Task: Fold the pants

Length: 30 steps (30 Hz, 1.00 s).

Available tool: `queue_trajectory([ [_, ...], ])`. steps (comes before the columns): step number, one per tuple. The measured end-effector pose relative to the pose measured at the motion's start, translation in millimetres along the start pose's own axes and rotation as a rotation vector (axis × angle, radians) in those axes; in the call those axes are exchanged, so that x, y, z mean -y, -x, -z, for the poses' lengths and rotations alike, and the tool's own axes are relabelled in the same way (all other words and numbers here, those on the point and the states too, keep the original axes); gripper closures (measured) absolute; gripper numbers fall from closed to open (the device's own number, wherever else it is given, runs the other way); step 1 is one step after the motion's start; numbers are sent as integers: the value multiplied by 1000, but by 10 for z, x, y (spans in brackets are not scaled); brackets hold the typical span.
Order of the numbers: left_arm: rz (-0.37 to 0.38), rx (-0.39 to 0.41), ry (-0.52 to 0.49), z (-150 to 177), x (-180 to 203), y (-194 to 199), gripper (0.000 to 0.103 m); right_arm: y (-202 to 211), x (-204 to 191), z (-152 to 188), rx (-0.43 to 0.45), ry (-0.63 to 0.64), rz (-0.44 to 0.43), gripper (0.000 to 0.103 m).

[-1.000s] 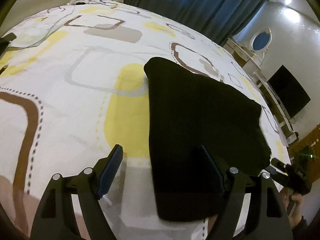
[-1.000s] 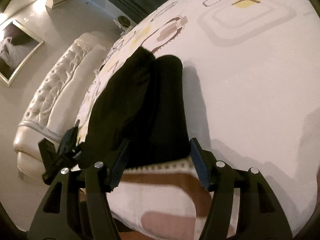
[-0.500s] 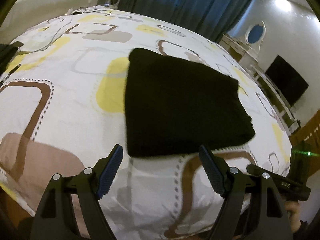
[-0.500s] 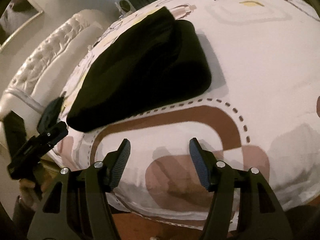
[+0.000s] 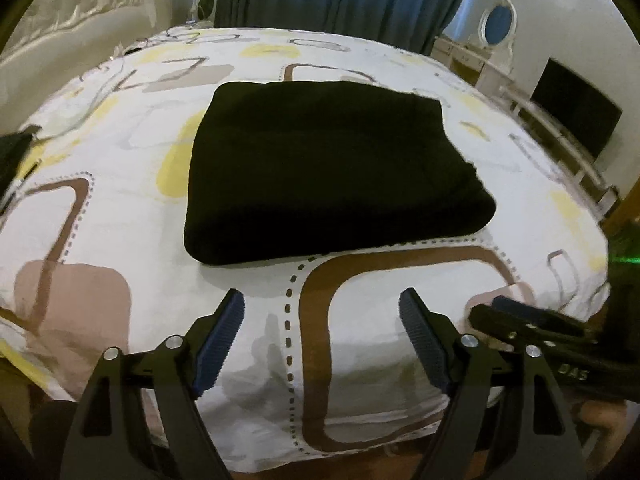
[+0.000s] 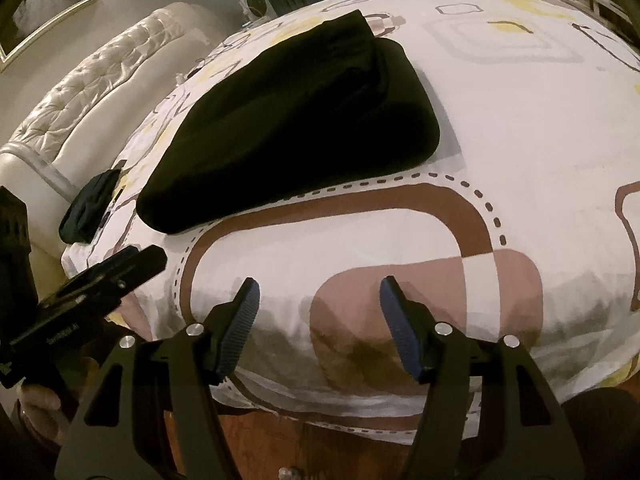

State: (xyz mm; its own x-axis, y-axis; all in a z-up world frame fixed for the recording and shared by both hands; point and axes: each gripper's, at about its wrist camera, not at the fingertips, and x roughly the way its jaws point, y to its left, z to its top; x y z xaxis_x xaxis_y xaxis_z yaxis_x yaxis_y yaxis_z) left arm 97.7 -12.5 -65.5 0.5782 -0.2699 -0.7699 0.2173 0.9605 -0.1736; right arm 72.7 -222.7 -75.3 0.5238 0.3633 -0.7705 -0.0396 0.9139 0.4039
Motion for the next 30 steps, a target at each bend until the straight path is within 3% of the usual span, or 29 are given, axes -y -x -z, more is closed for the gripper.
queue_trajectory([
  [10, -46, 38, -16, 29, 122, 58, 18, 35, -6, 28, -1, 1, -3, 40],
  [22, -163, 66, -11, -5, 157, 110, 17, 44, -4, 38, -4, 2, -15, 39],
  [30, -154, 44, -6, -6, 181, 77, 17, 73, -51, 45, 5, 15, -15, 31],
])
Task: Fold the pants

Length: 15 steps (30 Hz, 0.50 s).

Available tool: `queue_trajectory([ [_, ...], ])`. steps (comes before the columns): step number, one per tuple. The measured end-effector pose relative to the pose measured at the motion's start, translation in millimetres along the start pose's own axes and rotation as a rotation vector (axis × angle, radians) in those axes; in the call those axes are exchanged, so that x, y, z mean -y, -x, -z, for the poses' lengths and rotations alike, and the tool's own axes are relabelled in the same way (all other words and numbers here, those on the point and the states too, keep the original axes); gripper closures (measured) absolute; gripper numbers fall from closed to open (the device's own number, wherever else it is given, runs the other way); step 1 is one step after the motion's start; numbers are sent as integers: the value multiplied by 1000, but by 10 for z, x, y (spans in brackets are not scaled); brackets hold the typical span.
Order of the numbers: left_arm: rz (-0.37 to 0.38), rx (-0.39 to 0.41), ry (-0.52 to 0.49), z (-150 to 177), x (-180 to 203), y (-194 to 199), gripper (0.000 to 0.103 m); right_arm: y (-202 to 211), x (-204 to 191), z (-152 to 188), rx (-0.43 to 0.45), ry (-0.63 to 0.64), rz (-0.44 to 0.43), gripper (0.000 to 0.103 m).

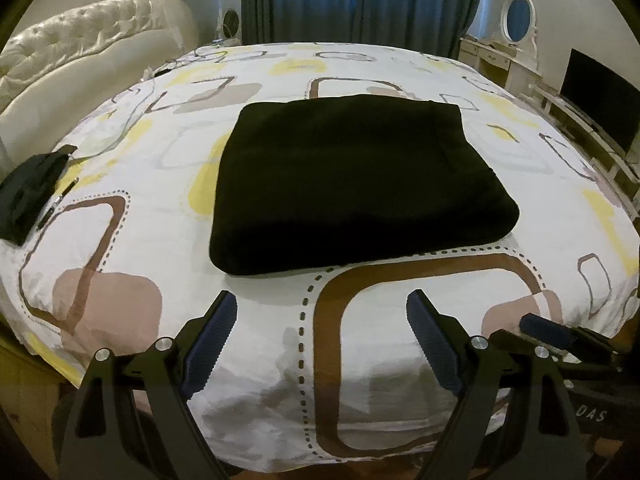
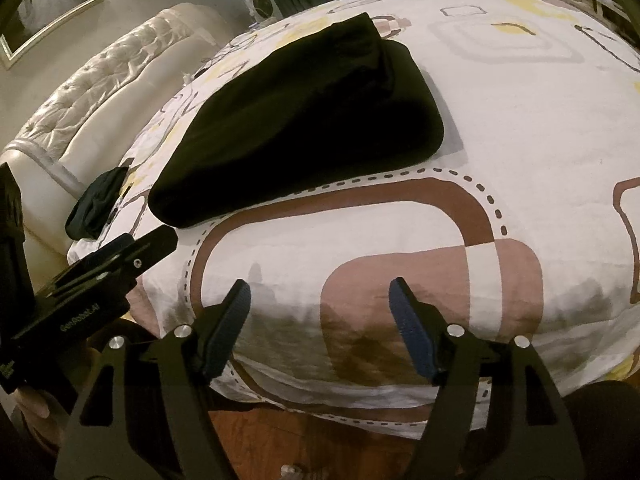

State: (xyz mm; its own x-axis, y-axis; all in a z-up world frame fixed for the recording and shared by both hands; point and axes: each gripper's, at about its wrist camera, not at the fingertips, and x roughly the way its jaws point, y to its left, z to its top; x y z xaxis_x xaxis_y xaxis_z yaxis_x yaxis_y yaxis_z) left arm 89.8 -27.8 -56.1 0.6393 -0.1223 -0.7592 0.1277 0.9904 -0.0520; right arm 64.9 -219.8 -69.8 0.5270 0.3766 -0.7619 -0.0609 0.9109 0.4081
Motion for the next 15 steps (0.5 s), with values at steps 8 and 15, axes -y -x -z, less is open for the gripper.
queue_trajectory([
  [8, -1, 14, 9, -9, 27, 21, 17, 8, 12, -11, 4, -1, 8, 31],
  [15, -24, 6, 31, -25, 4, -14, 16, -11, 57, -15, 0, -6, 9, 31],
])
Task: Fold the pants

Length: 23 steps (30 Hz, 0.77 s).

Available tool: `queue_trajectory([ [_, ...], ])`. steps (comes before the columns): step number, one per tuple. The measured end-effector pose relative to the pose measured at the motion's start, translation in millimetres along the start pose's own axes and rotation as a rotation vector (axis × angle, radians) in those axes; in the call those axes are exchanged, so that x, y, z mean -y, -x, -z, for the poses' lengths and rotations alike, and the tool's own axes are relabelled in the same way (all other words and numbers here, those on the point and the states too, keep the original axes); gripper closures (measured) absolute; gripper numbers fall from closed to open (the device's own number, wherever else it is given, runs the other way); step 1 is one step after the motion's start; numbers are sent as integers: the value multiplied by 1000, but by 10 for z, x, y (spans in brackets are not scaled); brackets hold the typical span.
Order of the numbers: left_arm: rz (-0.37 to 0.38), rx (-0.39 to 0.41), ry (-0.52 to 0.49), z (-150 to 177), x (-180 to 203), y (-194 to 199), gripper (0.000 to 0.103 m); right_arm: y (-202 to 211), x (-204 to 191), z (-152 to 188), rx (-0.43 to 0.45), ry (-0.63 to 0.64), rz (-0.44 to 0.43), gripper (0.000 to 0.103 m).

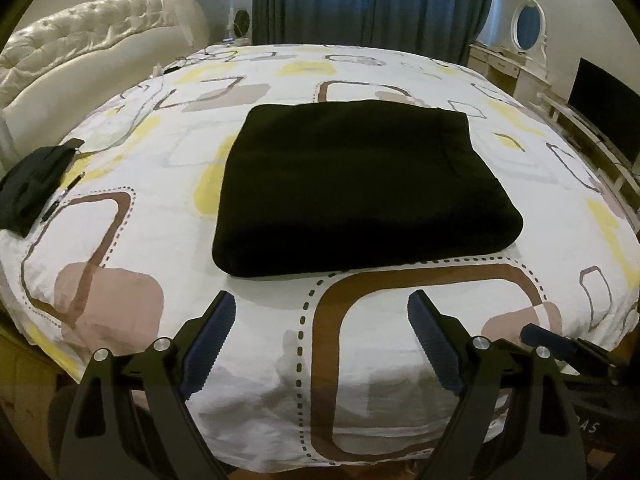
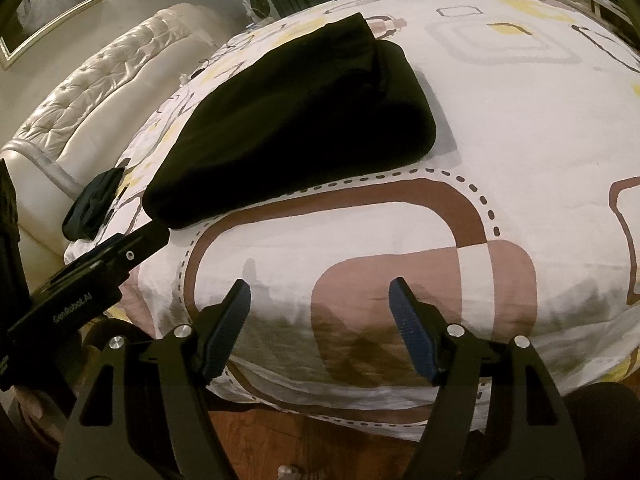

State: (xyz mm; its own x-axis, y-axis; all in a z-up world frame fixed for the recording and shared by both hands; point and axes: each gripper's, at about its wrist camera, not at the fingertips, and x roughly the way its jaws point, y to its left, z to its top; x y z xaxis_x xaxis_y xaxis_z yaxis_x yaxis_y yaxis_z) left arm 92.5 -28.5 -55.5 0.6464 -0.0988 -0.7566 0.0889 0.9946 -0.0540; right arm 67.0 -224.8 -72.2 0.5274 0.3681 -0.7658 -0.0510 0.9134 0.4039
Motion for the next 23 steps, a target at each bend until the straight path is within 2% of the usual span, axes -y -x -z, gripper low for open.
queue_trajectory([
  [4, -18, 2, 6, 1, -9, -16, 16, -20, 26, 1, -4, 0, -1, 31],
  [6, 0, 13, 8, -2, -19, -7, 16, -25, 29, 1, -5, 0, 0, 31],
  [11, -5, 47, -37, -16, 22, 33, 16, -27, 49, -7, -4, -4, 2, 31],
  [16, 43, 43, -2, -36, 5, 64, 16, -24, 64, -12, 0, -9, 3, 31],
  [23, 45, 30, 42, -52, -31, 61, 16, -17, 111, -24, 2, -16, 4, 31],
])
